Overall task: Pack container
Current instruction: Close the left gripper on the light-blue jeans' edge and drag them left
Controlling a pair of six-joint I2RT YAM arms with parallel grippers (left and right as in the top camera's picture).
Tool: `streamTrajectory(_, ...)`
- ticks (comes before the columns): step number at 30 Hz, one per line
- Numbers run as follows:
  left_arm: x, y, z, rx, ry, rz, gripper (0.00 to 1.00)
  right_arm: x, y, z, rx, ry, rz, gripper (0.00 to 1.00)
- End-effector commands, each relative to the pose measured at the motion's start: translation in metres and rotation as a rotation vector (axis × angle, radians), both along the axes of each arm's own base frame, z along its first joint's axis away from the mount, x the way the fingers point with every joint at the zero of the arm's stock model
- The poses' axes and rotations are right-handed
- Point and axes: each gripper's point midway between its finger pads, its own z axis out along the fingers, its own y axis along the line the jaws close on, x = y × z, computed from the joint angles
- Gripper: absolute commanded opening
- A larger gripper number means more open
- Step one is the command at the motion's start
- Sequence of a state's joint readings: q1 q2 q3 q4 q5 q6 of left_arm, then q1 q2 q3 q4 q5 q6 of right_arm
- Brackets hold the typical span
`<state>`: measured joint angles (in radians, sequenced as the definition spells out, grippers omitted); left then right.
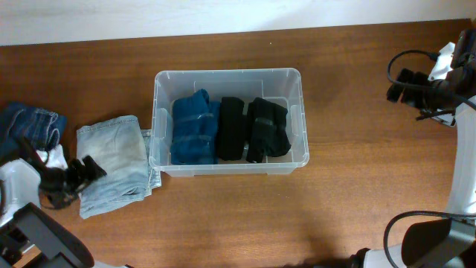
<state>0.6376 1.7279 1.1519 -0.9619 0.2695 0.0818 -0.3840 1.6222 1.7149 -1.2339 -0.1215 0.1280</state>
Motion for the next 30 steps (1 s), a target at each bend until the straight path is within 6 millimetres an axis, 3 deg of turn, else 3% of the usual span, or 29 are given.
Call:
streamTrajectory(1,0.019,0.004,0.022,0.007,-0.065,0.007,0.99,-0.001,-0.001,0.005,-0.007,-0.012,-0.003,0.99)
streamTrajectory(6,0.024,0.015,0.028,0.053,-0.092,0.008,0.99,-0.001,-0.001,0.005,-0.007,-0.012,-0.003,0.99)
streamTrajectory(17,0.035,0.024,0.028,0.152,-0.175,-0.244,0.98,-0.001,-0.001,0.005,-0.007,-0.012,-0.003,0.99)
streamTrajectory(30,0.032,0.029,-0.013,0.118,-0.090,-0.275,0.95,-0.001,-0.001,0.005,-0.007,-0.012,-0.003,0.99)
